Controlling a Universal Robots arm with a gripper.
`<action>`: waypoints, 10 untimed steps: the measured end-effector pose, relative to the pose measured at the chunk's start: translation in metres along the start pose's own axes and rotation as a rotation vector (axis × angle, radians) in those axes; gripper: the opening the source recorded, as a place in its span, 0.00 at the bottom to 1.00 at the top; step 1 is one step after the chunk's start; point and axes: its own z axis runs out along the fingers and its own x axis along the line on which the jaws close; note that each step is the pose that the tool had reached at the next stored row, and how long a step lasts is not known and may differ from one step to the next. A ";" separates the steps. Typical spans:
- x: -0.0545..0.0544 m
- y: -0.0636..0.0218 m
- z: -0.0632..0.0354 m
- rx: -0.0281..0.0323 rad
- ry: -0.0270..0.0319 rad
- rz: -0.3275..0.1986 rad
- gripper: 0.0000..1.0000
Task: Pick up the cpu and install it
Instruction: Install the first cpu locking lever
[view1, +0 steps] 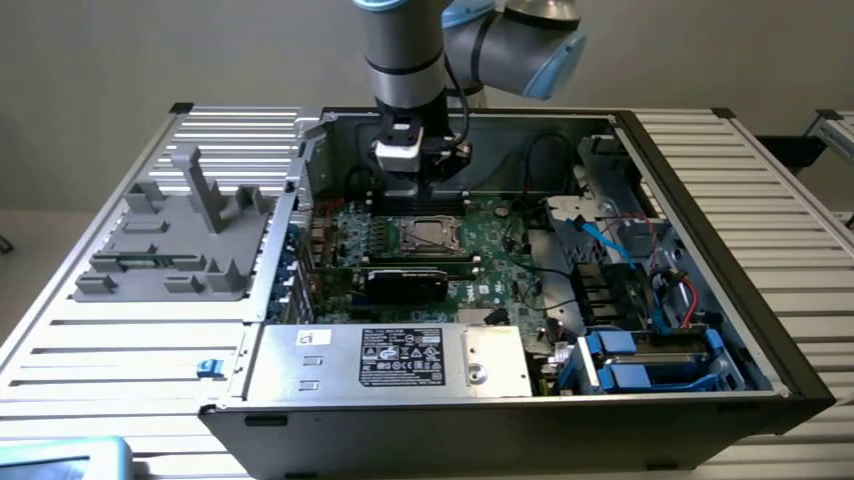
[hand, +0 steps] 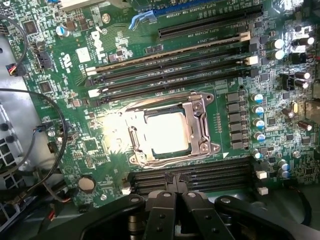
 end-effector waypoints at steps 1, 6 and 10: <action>0.000 0.0001 0.0000 -0.0117 -0.0030 -0.001 0.11; -0.004 -0.0005 -0.0002 -0.0729 0.0003 -0.035 0.11; -0.008 -0.0013 -0.0004 -0.1211 0.0058 -0.067 0.11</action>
